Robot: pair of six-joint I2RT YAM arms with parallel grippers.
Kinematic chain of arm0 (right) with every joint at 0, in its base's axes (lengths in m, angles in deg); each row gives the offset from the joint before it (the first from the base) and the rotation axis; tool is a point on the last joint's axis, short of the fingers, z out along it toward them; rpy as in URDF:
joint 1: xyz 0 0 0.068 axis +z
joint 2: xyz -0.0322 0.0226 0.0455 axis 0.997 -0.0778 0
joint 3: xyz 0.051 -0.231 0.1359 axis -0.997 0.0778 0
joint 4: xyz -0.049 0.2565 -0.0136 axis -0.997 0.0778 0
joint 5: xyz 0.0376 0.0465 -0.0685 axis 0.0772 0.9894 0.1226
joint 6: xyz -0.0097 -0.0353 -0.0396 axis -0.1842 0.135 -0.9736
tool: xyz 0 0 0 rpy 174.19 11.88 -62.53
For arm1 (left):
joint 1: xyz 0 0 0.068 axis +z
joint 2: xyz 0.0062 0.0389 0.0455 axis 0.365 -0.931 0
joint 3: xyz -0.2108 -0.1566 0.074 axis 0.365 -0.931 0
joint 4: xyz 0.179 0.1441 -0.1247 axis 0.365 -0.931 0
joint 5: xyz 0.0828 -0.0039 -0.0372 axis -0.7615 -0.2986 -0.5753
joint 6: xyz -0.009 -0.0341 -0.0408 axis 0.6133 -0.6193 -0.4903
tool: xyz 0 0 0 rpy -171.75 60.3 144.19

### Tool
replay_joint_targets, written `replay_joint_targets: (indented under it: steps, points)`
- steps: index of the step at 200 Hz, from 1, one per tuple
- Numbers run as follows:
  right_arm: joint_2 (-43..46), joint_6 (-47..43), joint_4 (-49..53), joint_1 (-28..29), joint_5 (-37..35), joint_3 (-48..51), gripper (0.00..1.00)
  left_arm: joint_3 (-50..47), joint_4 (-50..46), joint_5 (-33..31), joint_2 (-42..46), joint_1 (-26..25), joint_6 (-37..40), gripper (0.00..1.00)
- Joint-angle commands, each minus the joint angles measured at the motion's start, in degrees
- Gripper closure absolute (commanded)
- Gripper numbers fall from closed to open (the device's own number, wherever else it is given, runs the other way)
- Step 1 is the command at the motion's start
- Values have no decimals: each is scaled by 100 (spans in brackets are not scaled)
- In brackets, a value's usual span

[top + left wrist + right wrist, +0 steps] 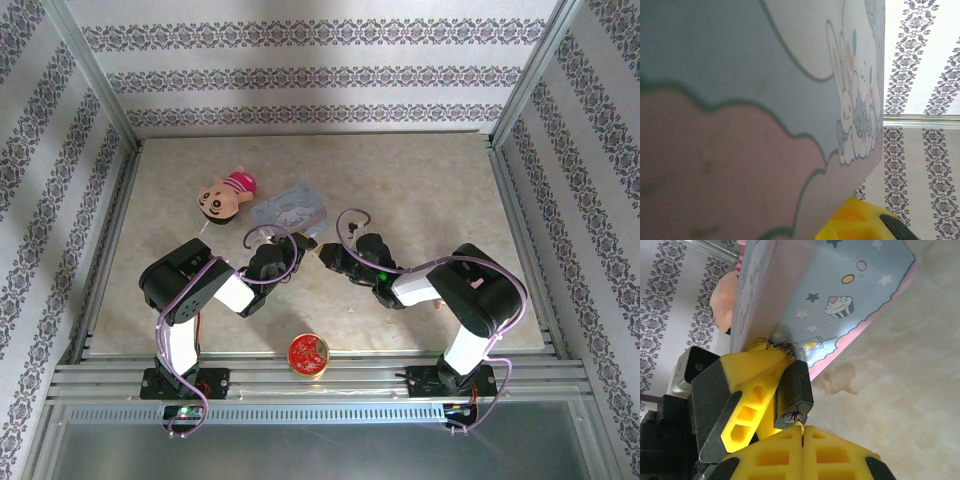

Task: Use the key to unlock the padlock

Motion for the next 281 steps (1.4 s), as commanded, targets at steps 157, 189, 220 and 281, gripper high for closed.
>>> replay_joint_targets:
  steps: [157,189,220,281]
  points:
    - [-9,-71,63,195,-40,14,86,307,-2602,880,489,-34,57,100]
    - [-100,-39,31,213,26,-121,95,311,-2604,940,467,-85,-12,100]
    - [-180,-11,-49,232,70,-262,99,312,-2604,1032,427,-186,-73,100]
    - [427,-443,825,195,-159,26,78,245,-2789,911,548,-137,-107,100]
